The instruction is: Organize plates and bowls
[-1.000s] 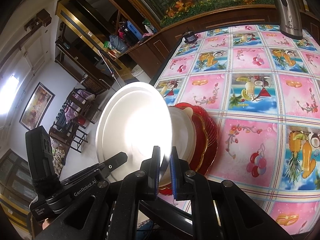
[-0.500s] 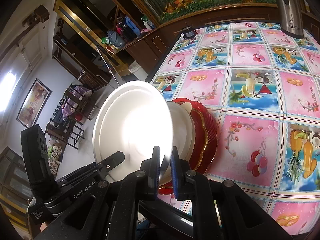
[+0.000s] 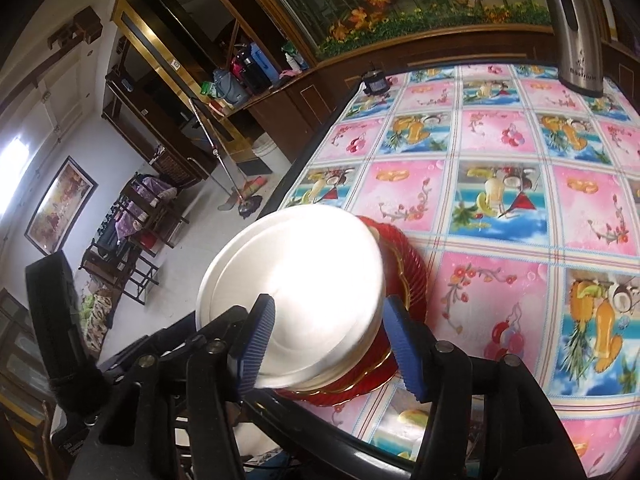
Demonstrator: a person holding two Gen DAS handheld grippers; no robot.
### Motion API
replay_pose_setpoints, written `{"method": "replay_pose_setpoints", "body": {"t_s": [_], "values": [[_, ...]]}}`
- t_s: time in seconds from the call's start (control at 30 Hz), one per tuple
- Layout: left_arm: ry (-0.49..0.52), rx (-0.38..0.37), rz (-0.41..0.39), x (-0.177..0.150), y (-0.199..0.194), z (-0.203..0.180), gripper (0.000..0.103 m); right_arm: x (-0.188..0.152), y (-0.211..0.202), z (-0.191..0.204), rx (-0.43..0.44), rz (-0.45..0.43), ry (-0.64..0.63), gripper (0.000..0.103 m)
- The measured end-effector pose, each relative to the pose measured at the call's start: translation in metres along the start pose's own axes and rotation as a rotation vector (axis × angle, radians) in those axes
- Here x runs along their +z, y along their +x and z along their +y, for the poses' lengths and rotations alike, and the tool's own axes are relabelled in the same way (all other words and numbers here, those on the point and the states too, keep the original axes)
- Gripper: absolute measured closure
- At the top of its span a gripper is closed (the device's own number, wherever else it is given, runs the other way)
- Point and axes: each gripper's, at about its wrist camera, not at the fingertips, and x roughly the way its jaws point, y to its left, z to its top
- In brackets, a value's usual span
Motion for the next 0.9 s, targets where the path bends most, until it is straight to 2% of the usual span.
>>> {"method": "replay_pose_setpoints", "body": {"t_s": [0.37, 0.53, 0.6, 0.67, 0.73, 0.77, 0.9], "values": [[0.006, 0.034, -0.068, 0.002, -0.013, 0.001, 0.032, 0.000, -0.013, 0.008, 0.007, -0.019, -0.043, 0.033], [0.025, 0.061, -0.131, 0.000, -0.028, 0.003, 0.032, -0.002, -0.020, 0.022, -0.017, -0.013, -0.135, 0.023], [0.032, 0.057, -0.152, -0.003, -0.033, 0.004, 0.025, -0.006, -0.026, 0.028, -0.035, -0.015, -0.200, 0.020], [0.043, 0.042, -0.163, -0.008, -0.035, 0.003, 0.025, -0.012, -0.033, 0.034, -0.066, -0.030, -0.272, 0.018], [0.047, 0.037, -0.171, -0.013, -0.035, 0.001, 0.024, -0.017, -0.039, 0.037, -0.077, -0.045, -0.318, 0.017], [0.044, 0.034, -0.165, -0.015, -0.034, 0.001, 0.020, -0.021, -0.042, 0.037, -0.086, -0.048, -0.343, 0.016], [0.018, -0.002, -0.153, -0.021, -0.031, 0.004, 0.019, -0.035, -0.045, 0.035, -0.112, -0.027, -0.417, 0.016]]}}
